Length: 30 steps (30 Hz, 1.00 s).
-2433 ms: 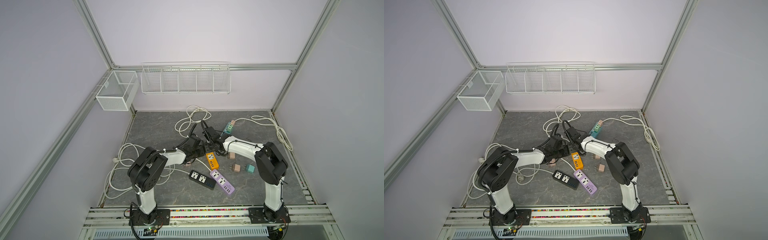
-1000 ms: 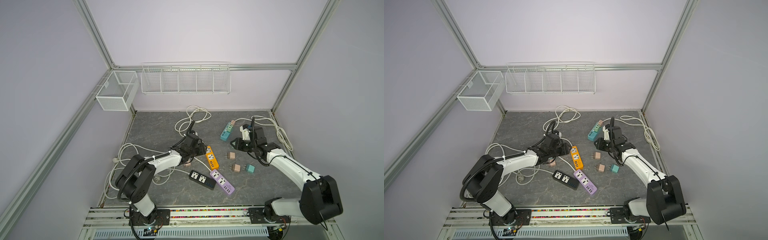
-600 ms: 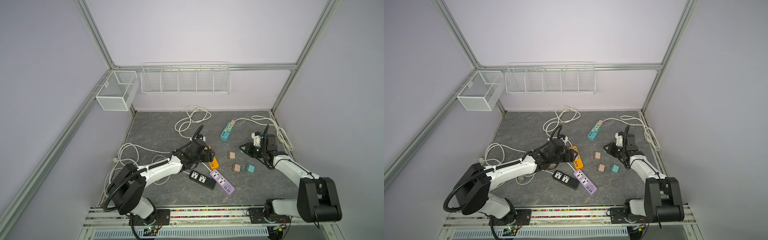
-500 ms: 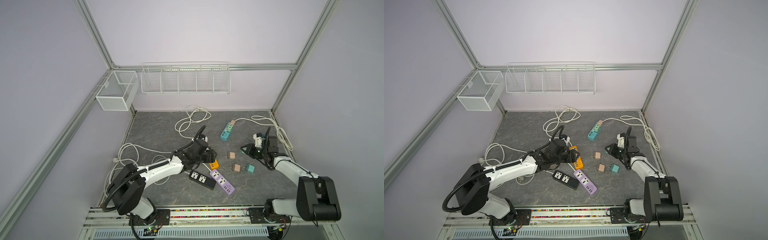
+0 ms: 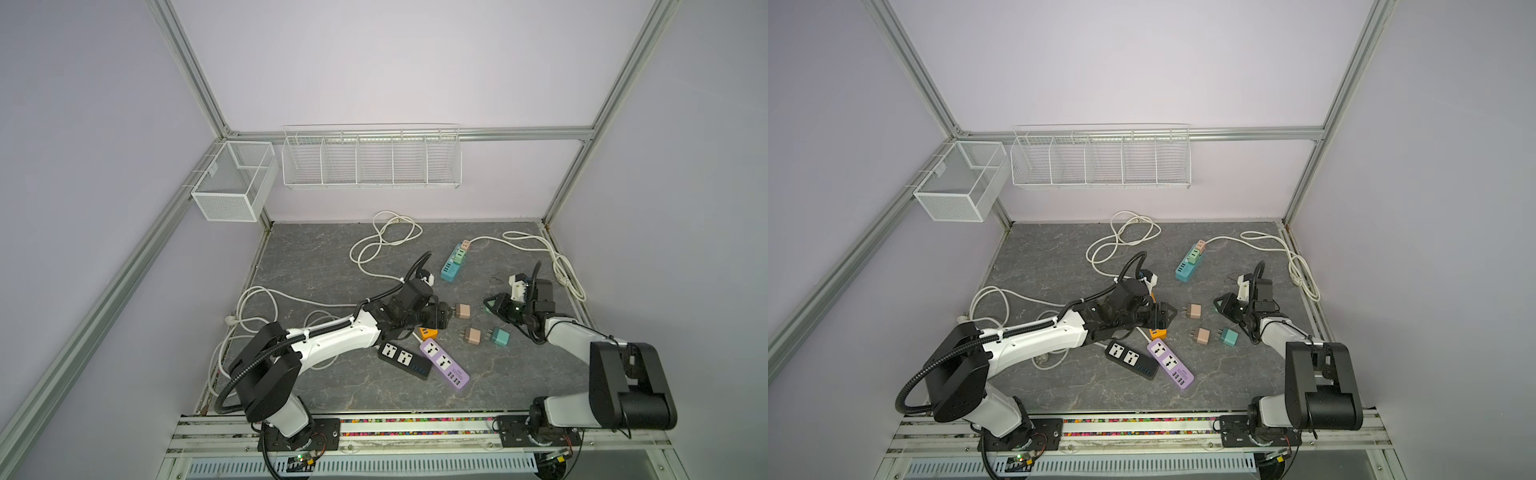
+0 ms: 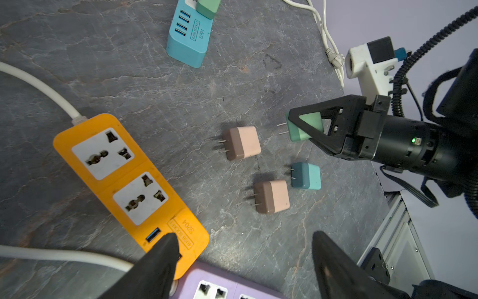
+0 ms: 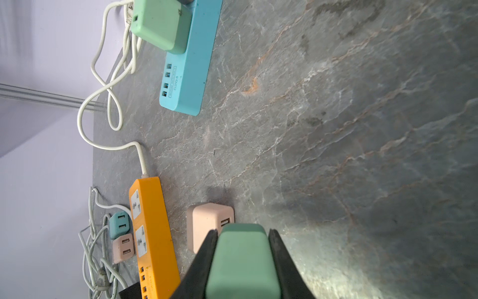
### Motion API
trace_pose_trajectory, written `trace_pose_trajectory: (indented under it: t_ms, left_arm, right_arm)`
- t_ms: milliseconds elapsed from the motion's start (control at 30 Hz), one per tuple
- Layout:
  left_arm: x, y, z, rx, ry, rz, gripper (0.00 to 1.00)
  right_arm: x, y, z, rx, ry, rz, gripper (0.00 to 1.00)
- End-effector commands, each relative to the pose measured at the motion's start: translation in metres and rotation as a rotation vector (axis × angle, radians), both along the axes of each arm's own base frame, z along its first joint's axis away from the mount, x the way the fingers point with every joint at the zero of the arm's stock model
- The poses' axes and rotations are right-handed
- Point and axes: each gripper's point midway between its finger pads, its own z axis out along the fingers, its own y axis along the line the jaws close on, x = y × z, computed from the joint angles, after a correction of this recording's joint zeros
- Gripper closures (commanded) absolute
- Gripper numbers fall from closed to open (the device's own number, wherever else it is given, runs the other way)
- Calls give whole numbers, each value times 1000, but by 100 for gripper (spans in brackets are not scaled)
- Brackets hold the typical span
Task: Pull the plug off the socket
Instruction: 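Lower the mint plug with the right gripper while the left releases the strip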
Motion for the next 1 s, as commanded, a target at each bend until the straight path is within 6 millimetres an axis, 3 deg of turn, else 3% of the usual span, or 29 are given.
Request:
trace_pose_trajectory:
  t_ms: [0,267,533,967]
  left_arm:
    - [6,-15,11,-34,-24,-3,17]
    - [12,-32,7,-39,-9,10,11]
    - [14,-34,11,-45,-7,36,6]
    - [15,-26,40,-40,-24,61,1]
  right_arm:
    - [4,1,-5,22,-2,-7,75]
    - [6,4,-18,51,27,-3,75]
    - [4,-2,-31,25,76,-35,67]
    - [-4,-16,-21,-63,73,-78,35]
